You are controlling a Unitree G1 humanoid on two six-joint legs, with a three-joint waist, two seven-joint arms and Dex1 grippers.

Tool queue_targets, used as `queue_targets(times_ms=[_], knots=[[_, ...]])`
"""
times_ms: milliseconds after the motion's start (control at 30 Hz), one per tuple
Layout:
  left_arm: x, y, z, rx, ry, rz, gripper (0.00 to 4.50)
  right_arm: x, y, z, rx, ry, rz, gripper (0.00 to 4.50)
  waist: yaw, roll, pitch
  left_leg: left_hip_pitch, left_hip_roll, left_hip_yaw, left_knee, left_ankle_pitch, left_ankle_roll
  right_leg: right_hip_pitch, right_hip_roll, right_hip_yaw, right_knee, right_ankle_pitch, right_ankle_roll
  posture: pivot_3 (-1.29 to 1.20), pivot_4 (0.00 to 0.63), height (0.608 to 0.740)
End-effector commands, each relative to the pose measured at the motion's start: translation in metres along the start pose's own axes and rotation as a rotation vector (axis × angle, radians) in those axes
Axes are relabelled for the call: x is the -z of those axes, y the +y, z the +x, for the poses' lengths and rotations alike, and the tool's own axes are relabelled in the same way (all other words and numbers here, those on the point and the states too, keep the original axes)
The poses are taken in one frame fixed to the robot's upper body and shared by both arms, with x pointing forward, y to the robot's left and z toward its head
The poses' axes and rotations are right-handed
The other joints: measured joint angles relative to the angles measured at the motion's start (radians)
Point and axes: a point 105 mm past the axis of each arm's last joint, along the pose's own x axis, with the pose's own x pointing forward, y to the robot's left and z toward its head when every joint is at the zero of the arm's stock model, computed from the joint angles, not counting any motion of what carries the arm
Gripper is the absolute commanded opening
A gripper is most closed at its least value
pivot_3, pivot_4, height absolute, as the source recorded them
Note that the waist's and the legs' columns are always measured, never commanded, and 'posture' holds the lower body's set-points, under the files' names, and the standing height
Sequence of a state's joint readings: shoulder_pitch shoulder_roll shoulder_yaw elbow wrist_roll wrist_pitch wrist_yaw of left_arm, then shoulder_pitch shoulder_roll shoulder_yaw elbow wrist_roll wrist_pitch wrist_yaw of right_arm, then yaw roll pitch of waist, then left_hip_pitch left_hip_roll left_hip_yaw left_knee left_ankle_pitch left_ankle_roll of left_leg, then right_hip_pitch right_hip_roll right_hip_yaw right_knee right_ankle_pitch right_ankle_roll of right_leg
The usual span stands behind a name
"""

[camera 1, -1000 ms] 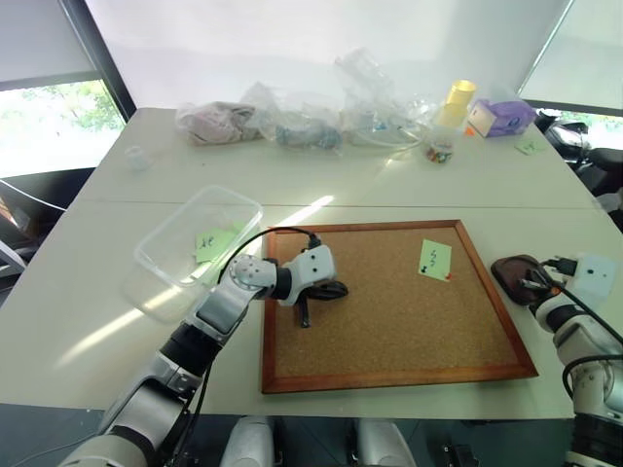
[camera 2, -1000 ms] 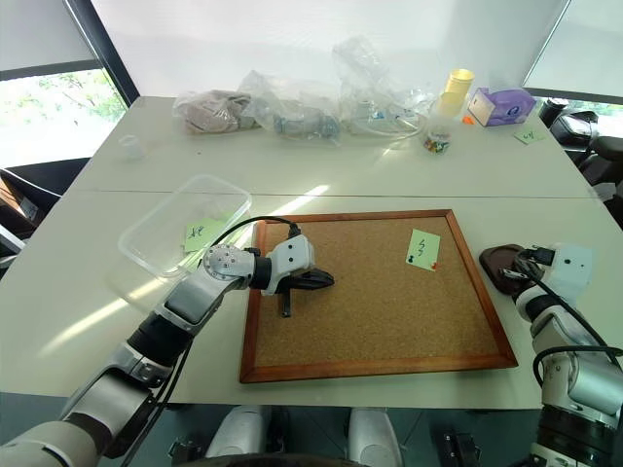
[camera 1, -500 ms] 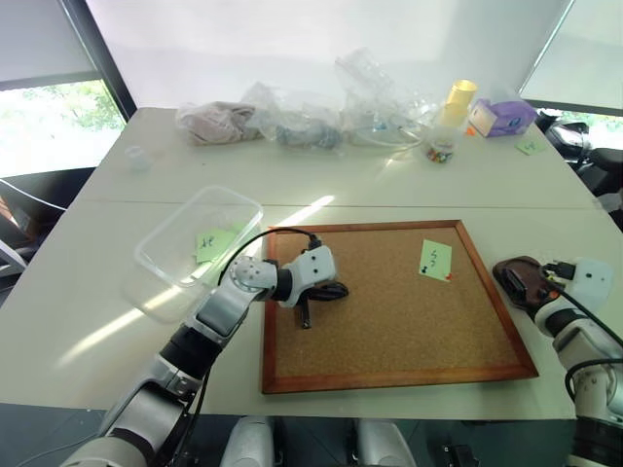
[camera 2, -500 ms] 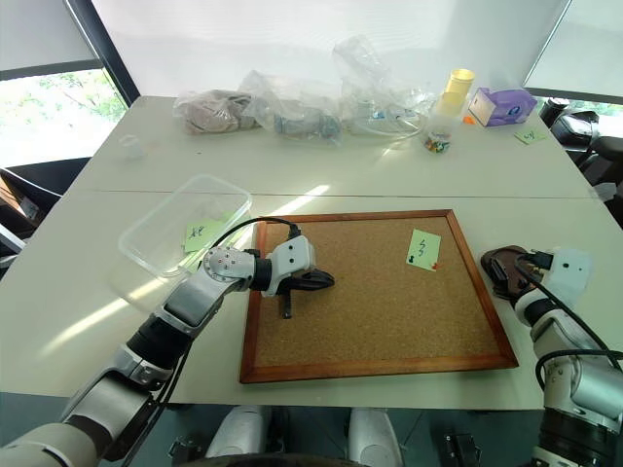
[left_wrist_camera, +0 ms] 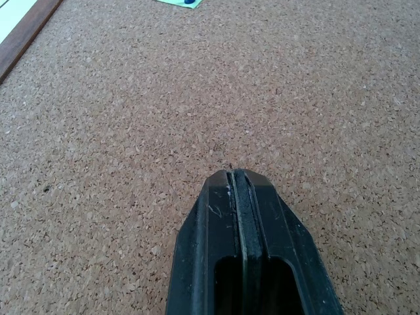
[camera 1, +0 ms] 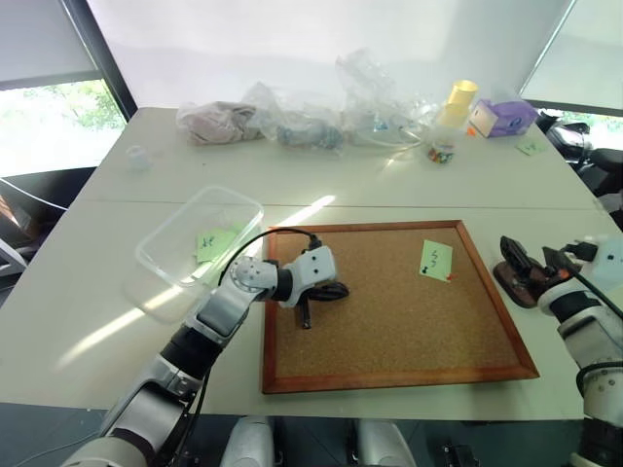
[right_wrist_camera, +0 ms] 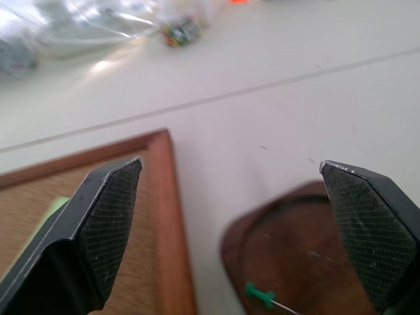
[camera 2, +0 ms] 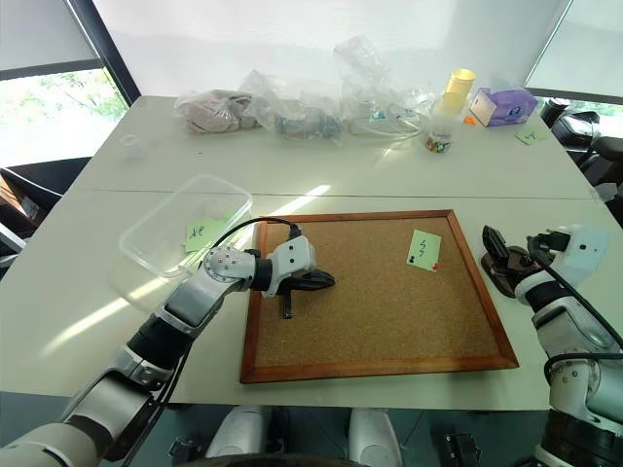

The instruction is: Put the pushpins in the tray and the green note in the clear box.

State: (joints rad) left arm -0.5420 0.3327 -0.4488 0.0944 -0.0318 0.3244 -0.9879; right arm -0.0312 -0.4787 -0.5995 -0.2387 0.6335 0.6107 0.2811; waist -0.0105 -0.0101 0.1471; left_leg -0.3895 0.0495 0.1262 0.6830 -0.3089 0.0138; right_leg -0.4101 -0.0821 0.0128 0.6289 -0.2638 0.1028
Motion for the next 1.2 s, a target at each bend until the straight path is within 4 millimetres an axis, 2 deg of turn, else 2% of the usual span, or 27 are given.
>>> queue_targets(times_ms=[33, 200, 400, 667, 767, 967, 1200], knots=[[0.021, -0.012, 0.005, 0.037, 0.071, -0.048, 0.00, 0.010, 0.025, -0.008, -0.110, 0.064, -0.099, 4.46, 0.000, -0.001, 0.000, 0.000, 0.000, 0.000, 0.000, 0.000, 0.000, 0.000, 0.000, 0.000, 0.000, 0.000, 0.000, 0.00, 0.150, 0.740], [0.022, -0.013, 0.005, 0.037, 0.073, -0.048, 0.00, 0.029, 0.046, -0.010, -0.173, 0.110, -0.119, 4.46, -0.002, 0.000, 0.000, 0.000, 0.000, -0.001, 0.000, 0.000, 0.000, 0.000, 0.000, 0.000, -0.001, 0.000, 0.000, 0.00, 0.150, 0.740], [0.022, -0.011, 0.004, 0.037, 0.076, -0.042, 0.00, 0.040, 0.052, -0.005, -0.169, 0.115, -0.120, 4.46, -0.001, -0.001, 0.000, -0.001, 0.000, -0.001, 0.000, 0.000, 0.000, 0.000, 0.000, 0.000, -0.001, 0.000, 0.000, 0.00, 0.150, 0.740], [0.022, -0.011, 0.005, 0.040, 0.079, -0.031, 0.00, 0.055, 0.050, 0.000, -0.150, 0.158, -0.130, 4.46, -0.001, -0.001, 0.000, -0.001, 0.000, -0.001, 0.000, 0.000, 0.000, 0.000, 0.000, 0.000, -0.001, 0.000, 0.000, 0.00, 0.150, 0.740], [0.022, -0.011, 0.005, 0.039, 0.080, -0.033, 0.00, 0.059, 0.051, 0.000, -0.155, 0.172, -0.130, 3.12, -0.001, -0.001, 0.000, -0.001, 0.000, -0.001, 0.000, 0.000, 0.000, 0.000, 0.000, 0.000, -0.001, 0.000, 0.000, 0.00, 0.150, 0.740], [0.023, -0.011, 0.004, 0.037, 0.082, -0.035, 0.00, 0.059, 0.053, 0.001, -0.162, 0.163, -0.118, 0.07, 0.000, -0.001, 0.000, -0.001, 0.000, -0.001, 0.000, 0.000, 0.000, 0.000, 0.000, 0.000, -0.001, 0.000, 0.000, 0.00, 0.150, 0.740], [0.023, -0.011, 0.004, 0.040, 0.083, -0.036, 0.00, 0.057, 0.052, 0.000, -0.158, 0.157, -0.122, 0.07, -0.001, -0.001, 0.000, -0.001, 0.000, -0.001, 0.000, 0.000, 0.000, 0.000, 0.000, 0.000, -0.001, 0.000, 0.000, 0.00, 0.150, 0.740]])
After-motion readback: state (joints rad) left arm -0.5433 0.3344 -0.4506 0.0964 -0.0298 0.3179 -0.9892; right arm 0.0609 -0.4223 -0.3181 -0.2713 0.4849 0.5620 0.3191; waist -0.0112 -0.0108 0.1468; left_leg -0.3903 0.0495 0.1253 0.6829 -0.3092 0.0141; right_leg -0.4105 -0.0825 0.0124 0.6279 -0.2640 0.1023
